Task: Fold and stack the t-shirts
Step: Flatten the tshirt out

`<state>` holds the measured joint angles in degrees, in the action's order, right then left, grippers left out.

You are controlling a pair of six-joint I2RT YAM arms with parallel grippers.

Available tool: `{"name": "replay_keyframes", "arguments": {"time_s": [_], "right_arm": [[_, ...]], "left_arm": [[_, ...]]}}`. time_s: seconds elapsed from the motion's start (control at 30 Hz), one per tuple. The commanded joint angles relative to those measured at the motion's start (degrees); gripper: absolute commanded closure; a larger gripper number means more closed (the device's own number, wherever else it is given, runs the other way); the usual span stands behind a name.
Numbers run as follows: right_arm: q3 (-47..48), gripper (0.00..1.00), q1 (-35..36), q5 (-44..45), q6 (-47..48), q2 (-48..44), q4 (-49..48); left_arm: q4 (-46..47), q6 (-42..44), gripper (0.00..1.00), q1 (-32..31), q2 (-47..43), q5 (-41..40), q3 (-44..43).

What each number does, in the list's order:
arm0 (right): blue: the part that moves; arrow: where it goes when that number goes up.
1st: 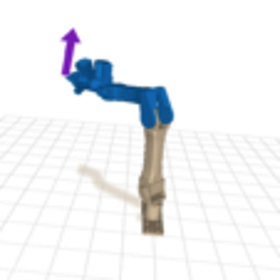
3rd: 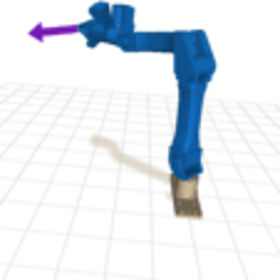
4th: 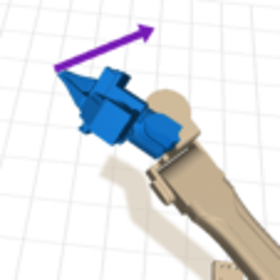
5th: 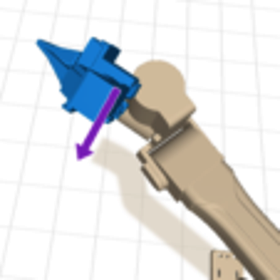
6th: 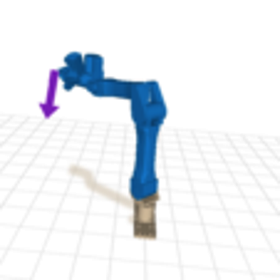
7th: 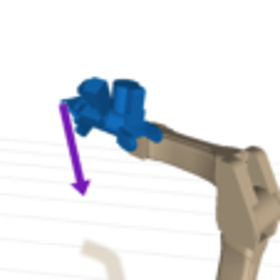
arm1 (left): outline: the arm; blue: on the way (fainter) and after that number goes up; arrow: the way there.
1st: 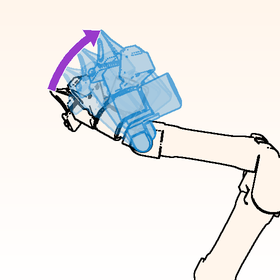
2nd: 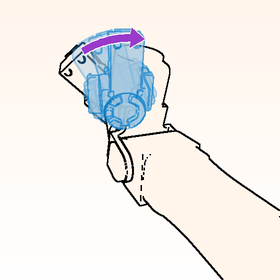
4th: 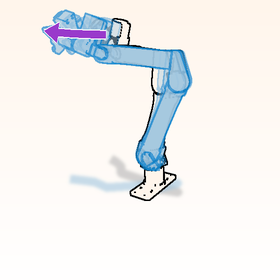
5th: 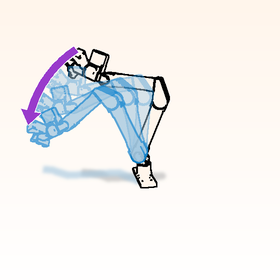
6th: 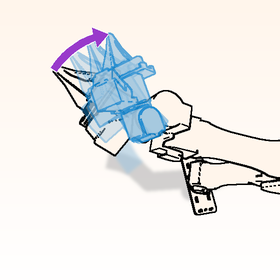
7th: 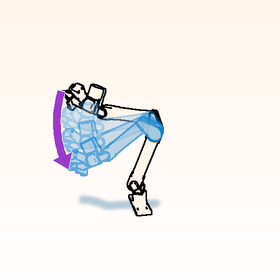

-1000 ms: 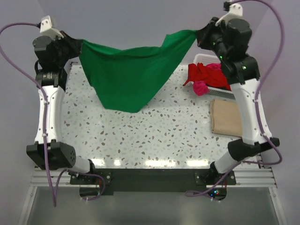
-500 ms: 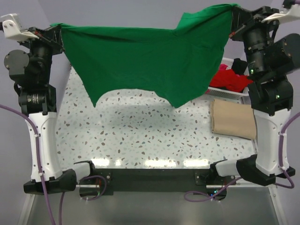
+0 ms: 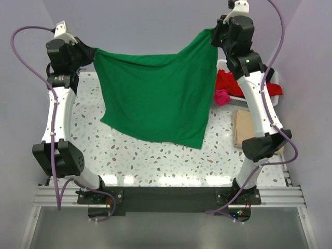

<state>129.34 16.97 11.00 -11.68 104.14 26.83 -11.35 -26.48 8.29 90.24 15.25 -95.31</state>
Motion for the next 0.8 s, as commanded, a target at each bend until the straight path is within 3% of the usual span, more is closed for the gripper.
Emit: {"name": "replay_keyframes", "arguments": {"time_s": [0.0,0.43,0.77], "right_arm": [[5.58,1.0,-0.18,0.68,-0.62,-5.96,-5.73],[-3.3,1.0,-0.27,1.39,4.82,-21.78,-13.64],[2.15,1.0,-0.27,-0.02,8.7,-23.28,-14.7]], "left_arm": [[4.32,-0.68,1.0,0.41,-4.8,1.37,-6.38],[2.74,-0.68,1.0,0.49,-22.37,-9.86,0.56],[2.74,2.84,1.0,0.41,-31.61,-19.99,2.84]]}}
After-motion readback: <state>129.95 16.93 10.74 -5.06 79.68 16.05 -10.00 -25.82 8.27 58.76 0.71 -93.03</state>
